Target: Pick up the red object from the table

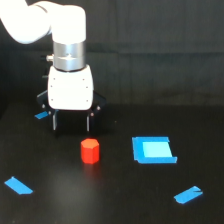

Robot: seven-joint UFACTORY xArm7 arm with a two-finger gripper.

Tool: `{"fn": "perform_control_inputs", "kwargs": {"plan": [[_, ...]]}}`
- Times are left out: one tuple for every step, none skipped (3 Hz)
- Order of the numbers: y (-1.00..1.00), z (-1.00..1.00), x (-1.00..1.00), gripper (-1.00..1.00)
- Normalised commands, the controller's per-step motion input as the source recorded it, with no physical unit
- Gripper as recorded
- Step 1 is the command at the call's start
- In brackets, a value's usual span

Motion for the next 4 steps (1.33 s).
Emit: {"fn": "perform_control_inputs", "kwargs": {"plan": [[-1.0,-0.2,0.42,1.0],[-1.0,-0.19,0.22,0.93],[-0.4,-0.34,-0.08,0.6],[0.14,-0.38,-0.06,-0.95]]}}
